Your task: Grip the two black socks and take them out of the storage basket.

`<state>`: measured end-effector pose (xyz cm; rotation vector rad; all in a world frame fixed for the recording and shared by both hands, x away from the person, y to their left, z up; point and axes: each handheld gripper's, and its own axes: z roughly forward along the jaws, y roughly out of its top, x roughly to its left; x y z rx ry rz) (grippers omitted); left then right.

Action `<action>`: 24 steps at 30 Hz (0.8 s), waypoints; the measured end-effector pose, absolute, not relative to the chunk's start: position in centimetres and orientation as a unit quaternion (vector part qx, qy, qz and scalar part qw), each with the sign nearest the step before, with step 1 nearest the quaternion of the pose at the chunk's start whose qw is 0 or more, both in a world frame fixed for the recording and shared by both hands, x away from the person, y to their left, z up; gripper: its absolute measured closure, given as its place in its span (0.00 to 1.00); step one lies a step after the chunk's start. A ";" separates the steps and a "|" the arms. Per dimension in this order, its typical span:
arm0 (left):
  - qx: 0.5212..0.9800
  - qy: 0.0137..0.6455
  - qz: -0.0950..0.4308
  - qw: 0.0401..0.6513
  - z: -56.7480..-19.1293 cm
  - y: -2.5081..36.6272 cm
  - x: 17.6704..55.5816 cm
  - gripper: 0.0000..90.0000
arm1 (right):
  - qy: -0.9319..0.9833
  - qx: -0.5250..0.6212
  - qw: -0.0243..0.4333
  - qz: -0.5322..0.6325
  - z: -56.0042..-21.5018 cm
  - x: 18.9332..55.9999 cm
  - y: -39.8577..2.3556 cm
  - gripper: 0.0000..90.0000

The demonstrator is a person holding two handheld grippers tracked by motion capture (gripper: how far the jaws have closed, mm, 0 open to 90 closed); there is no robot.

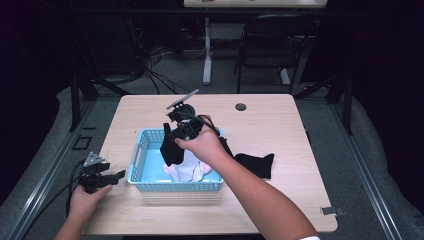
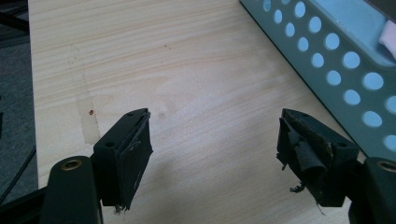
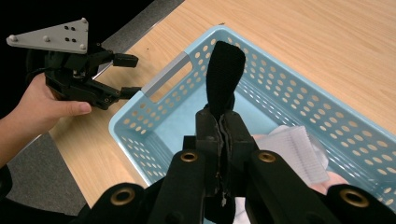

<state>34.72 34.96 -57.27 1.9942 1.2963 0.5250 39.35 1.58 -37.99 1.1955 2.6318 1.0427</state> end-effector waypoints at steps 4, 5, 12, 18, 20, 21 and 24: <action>0.768 0.499 0.202 0.346 -57.3 34.9 34.7 0.29 | 0.857 0.387 0.038 0.337 -37.7 39.3 1.4 0.97; 0.768 0.499 0.202 0.346 -57.3 34.9 34.7 0.29 | 0.857 0.388 0.037 0.338 -37.7 39.3 1.4 0.97; 0.768 0.500 0.201 0.345 -57.3 35.0 34.7 0.29 | 0.854 0.387 0.041 0.344 -36.8 38.9 0.4 0.97; 0.768 0.500 0.202 0.345 -57.3 35.0 34.7 0.29 | 0.847 0.393 0.049 0.354 -36.0 38.5 -1.7 0.97; 0.768 0.500 0.202 0.344 -57.3 35.0 34.7 0.29 | 0.845 0.397 0.053 0.356 -35.7 38.4 -2.5 0.97; 0.769 0.500 0.201 0.344 -57.3 35.0 34.7 0.29 | 0.842 0.400 0.056 0.358 -35.6 38.3 -2.9 0.97; 0.769 0.500 0.202 0.343 -57.3 35.0 34.7 0.29 | 0.836 0.408 0.058 0.362 -35.1 38.1 -4.3 0.97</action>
